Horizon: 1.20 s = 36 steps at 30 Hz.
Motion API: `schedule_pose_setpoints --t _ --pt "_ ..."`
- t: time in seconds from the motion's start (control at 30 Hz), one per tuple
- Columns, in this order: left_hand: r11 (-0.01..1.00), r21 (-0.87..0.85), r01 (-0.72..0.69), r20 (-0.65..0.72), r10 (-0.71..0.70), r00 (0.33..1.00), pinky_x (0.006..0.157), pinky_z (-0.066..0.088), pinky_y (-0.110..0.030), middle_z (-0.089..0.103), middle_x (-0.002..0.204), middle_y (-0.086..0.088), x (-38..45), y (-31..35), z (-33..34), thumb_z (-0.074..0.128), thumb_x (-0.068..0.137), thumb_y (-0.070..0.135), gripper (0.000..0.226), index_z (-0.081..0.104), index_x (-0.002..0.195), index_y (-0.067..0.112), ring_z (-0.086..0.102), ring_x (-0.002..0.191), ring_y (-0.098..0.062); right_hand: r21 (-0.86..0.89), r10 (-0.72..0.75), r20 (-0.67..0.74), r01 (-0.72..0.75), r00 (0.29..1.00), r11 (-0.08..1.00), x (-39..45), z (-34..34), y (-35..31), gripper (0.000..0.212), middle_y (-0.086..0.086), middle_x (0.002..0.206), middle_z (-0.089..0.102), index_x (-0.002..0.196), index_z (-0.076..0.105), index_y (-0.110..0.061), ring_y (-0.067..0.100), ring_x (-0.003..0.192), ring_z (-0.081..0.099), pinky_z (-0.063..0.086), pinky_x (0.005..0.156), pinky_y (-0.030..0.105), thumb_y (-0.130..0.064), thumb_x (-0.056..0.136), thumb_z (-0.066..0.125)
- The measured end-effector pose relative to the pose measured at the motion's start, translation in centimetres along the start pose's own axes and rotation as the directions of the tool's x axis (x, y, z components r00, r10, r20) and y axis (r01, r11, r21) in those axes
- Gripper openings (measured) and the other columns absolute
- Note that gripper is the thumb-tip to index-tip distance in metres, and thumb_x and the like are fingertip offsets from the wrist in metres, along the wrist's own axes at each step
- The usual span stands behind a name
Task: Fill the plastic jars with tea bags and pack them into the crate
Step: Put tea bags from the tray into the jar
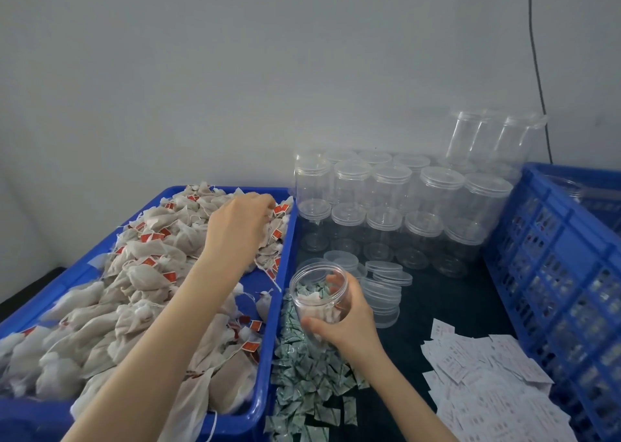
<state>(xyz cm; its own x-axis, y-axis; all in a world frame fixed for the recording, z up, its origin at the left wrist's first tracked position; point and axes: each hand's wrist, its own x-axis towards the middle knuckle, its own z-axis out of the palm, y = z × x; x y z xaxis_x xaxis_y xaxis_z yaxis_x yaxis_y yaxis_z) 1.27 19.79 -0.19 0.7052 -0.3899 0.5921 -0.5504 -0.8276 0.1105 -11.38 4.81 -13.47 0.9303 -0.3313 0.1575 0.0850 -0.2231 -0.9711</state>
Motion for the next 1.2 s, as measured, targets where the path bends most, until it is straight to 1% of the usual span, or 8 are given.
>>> schedule_pose_setpoints --t 0.23,0.47,0.63,0.73,0.9,0.97,1.1,1.2 --pt "0.908 -0.380 -0.180 -0.125 0.142 0.982 0.072 0.049 -0.030 0.069 0.093 0.004 -0.9 4.0 -2.6 0.063 0.089 0.007 0.014 0.069 0.100 0.012 0.061 0.081 -0.012 0.009 0.014 0.004 -0.014 1.000 1.000 0.0 0.5 0.2 0.090 -0.021 0.129 0.054 0.137 0.043 -0.035 -0.003 0.120 0.052 0.046 0.097 0.018 -0.027 0.062 0.092" --pt "0.824 -0.438 -0.359 -0.290 0.249 0.924 0.072 0.054 -0.028 0.070 0.092 0.003 -0.8 5.9 -2.9 0.069 0.084 0.007 0.015 0.070 0.099 0.010 0.064 0.078 -0.012 0.053 -0.004 0.019 0.003 1.000 0.999 -0.3 0.5 0.5 0.089 -0.011 0.126 0.062 0.137 0.045 -0.031 0.007 0.118 0.059 0.051 0.099 0.033 -0.025 0.063 0.094" --pt "0.838 -0.495 -0.229 0.095 0.314 0.945 0.080 0.050 -0.031 0.063 0.088 0.013 -1.6 6.6 -0.2 0.067 0.085 0.016 0.017 0.067 0.102 0.018 0.053 0.073 0.004 0.096 -0.030 -0.019 0.032 0.999 0.995 -0.4 -0.1 -0.4 0.079 -0.019 0.116 0.065 0.128 0.049 -0.035 0.002 0.109 0.062 0.051 0.083 0.016 -0.030 0.061 0.091" --pt "0.864 -0.486 -0.129 0.444 0.371 0.816 0.084 0.052 -0.029 0.067 0.096 0.014 -2.1 6.5 1.0 0.063 0.088 0.038 0.024 0.065 0.108 0.027 0.060 0.080 0.003 0.113 -0.038 -0.054 0.044 0.998 0.993 -0.3 -0.7 -0.6 0.082 -0.016 0.118 0.064 0.127 0.048 -0.040 -0.001 0.107 0.062 0.051 0.083 0.016 -0.036 0.056 0.089" --pt "0.838 -0.519 -0.168 0.264 0.344 0.901 0.079 0.047 -0.007 0.072 0.091 0.010 -1.0 6.2 0.6 0.063 0.089 0.018 0.014 0.074 0.098 0.022 0.060 0.079 0.003 0.095 -0.044 -0.096 0.053 0.994 0.994 -0.4 -1.7 0.2 0.079 -0.013 0.116 0.066 0.126 0.050 -0.038 0.001 0.106 0.063 0.051 0.083 0.014 -0.018 0.062 0.093" --pt "0.836 -0.509 -0.206 0.319 0.406 0.857 0.077 0.048 -0.008 0.073 0.089 0.011 -0.9 6.7 0.5 0.064 0.088 0.015 0.015 0.076 0.095 0.022 0.063 0.077 0.000 0.064 -0.066 -0.105 0.073 0.992 0.995 -0.5 -1.8 0.3 0.082 -0.013 0.116 0.065 0.127 0.049 -0.039 0.003 0.107 0.063 0.052 0.087 0.019 -0.026 0.059 0.093" --pt "0.845 -0.447 -0.294 0.584 0.524 0.620 0.058 0.037 -0.015 0.054 0.056 0.016 -2.0 8.2 1.9 0.056 0.089 0.012 0.023 0.074 0.079 0.022 0.048 0.053 -0.004 0.071 -0.081 -0.108 0.089 0.991 0.994 -0.6 -2.2 0.2 0.085 -0.012 0.116 0.067 0.128 0.049 -0.038 0.008 0.105 0.066 0.055 0.087 0.027 -0.035 0.055 0.092" --pt "0.819 -0.537 -0.204 0.542 0.520 0.660 0.068 0.047 -0.017 0.067 0.075 0.011 -1.9 8.4 2.5 0.059 0.091 0.014 0.018 0.075 0.088 0.021 0.059 0.067 -0.005 0.077 -0.085 -0.118 0.095 0.989 0.993 -0.6 -2.7 0.4 0.083 -0.014 0.113 0.068 0.127 0.050 -0.037 0.008 0.105 0.067 0.055 0.085 0.025 -0.029 0.057 0.093"
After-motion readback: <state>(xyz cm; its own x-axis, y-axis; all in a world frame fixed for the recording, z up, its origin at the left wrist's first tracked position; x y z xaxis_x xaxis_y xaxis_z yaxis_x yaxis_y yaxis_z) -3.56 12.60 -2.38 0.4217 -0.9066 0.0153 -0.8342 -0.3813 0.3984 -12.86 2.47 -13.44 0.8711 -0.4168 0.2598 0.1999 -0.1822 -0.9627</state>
